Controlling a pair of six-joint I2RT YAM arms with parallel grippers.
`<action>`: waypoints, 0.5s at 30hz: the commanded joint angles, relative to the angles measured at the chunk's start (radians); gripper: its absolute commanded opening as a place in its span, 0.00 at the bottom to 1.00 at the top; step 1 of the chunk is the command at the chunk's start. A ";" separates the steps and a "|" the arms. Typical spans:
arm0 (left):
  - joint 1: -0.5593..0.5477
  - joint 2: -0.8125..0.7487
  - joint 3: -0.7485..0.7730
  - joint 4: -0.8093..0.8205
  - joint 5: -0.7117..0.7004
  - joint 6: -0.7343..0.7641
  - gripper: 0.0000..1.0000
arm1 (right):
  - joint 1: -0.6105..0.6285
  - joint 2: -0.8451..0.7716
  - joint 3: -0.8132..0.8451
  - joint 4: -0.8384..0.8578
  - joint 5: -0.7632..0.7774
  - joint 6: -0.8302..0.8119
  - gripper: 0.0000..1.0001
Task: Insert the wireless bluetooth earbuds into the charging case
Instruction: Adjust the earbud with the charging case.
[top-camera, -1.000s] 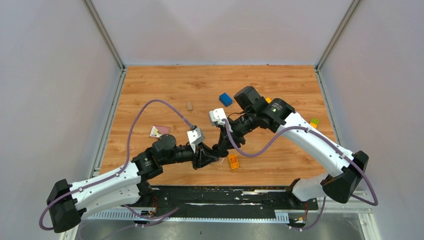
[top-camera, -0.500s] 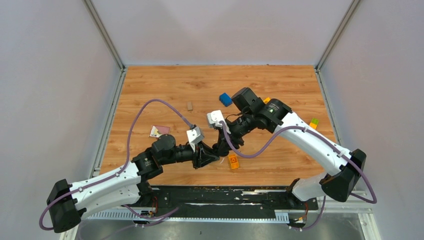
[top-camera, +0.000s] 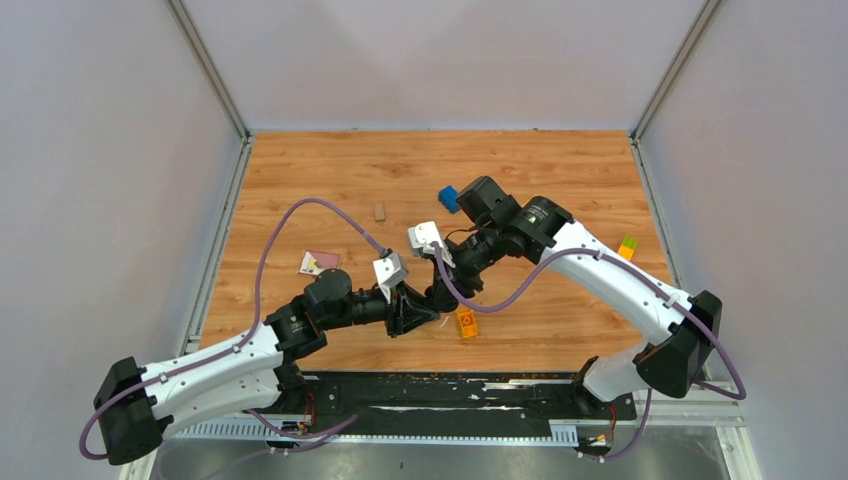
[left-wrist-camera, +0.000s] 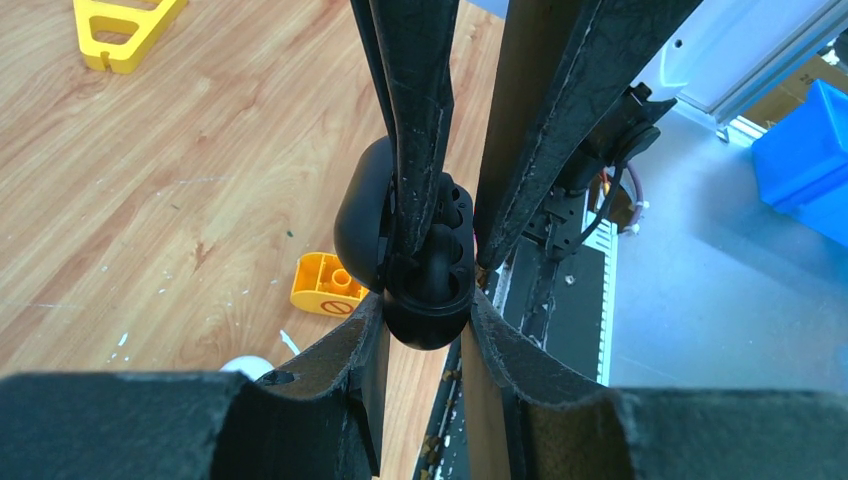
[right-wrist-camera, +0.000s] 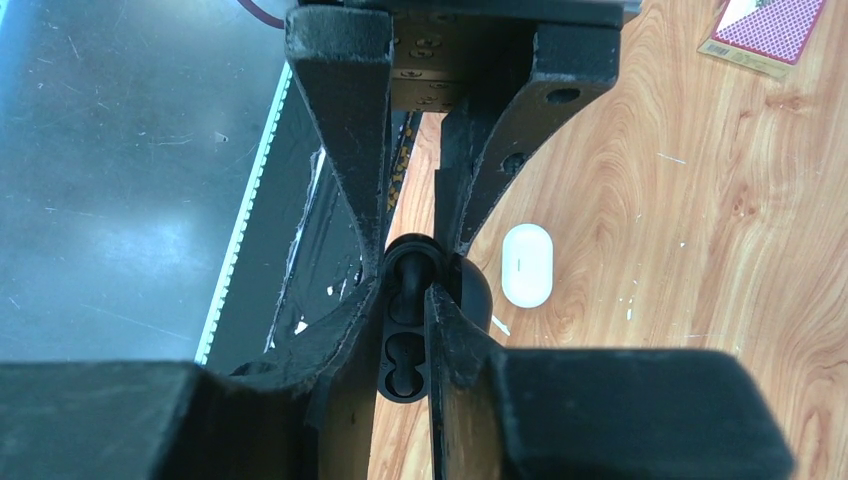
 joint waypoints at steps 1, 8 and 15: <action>-0.005 0.008 0.006 0.062 0.018 -0.011 0.00 | 0.004 0.002 0.051 0.018 0.000 0.002 0.23; -0.005 0.008 0.007 0.063 0.017 -0.011 0.00 | 0.006 0.006 0.043 0.017 -0.001 0.001 0.21; -0.004 0.003 0.004 0.059 0.015 -0.009 0.00 | 0.010 0.010 0.038 0.012 0.003 -0.003 0.17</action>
